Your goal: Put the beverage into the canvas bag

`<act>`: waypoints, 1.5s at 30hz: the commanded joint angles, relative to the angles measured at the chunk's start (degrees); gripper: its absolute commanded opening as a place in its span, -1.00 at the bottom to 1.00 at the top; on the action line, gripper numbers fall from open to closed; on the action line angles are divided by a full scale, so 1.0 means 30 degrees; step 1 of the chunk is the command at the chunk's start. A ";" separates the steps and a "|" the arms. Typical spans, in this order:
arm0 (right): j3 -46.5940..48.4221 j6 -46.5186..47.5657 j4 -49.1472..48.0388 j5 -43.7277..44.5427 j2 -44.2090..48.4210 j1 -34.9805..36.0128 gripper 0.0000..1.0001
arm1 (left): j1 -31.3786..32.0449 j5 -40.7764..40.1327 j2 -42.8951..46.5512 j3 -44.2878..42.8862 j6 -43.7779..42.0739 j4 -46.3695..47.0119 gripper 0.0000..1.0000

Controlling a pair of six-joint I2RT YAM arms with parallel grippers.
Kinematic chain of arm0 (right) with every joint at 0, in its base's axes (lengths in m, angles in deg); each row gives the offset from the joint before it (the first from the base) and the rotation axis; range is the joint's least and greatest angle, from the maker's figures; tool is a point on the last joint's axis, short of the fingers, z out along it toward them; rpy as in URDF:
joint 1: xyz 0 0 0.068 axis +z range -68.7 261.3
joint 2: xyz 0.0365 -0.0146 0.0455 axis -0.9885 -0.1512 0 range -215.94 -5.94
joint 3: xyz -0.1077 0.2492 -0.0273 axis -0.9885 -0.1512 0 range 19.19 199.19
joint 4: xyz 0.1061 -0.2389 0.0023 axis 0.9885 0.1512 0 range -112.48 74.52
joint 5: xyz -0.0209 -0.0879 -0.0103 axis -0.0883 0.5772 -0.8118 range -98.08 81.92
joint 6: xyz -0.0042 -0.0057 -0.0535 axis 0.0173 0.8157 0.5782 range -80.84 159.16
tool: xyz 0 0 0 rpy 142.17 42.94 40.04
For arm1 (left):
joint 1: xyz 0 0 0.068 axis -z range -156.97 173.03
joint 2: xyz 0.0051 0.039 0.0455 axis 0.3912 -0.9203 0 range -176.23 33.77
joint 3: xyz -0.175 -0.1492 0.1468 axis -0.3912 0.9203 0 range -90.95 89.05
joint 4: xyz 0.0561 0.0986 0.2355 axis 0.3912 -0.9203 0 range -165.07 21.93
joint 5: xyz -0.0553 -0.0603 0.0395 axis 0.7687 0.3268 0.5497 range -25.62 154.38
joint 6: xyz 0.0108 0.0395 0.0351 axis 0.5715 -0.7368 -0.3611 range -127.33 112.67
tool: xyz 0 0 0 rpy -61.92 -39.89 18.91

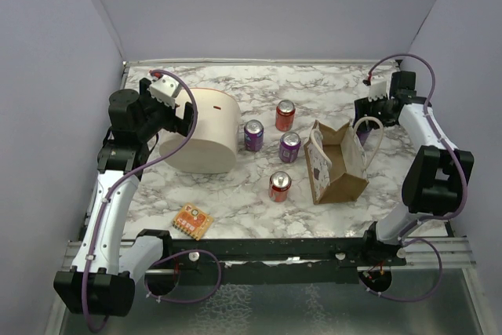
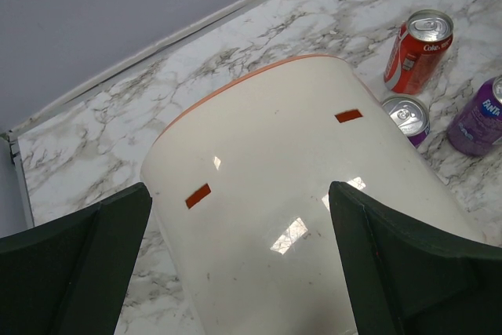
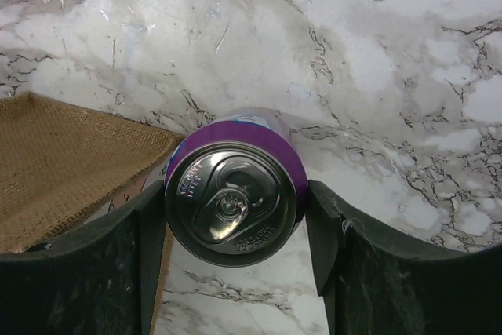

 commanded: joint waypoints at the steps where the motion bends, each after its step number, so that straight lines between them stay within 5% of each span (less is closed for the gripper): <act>1: -0.0827 0.0255 -0.1782 0.0429 0.1244 -0.0086 -0.32 | -0.0149 0.0625 0.0527 0.0141 -0.0102 0.0204 0.98; 12: -0.2066 -0.0019 -0.2136 0.0375 0.1575 -0.0086 0.55 | -0.0151 0.0718 0.0752 0.0192 -0.0121 0.0184 0.98; 15: -0.2207 -0.0020 -0.2227 0.0417 0.1658 -0.0086 0.60 | -0.0151 0.0740 0.0752 0.0190 -0.0084 0.0171 0.98; 38: -0.1772 0.0068 -0.2081 0.0654 0.0597 -0.0086 0.42 | -0.0151 0.0733 0.0721 0.0209 -0.0157 0.0105 0.98; 45: -0.1026 -0.0146 -0.1786 0.0892 0.1236 -0.0086 -0.11 | -0.0150 0.0749 0.0712 0.0144 -0.0200 0.0077 0.98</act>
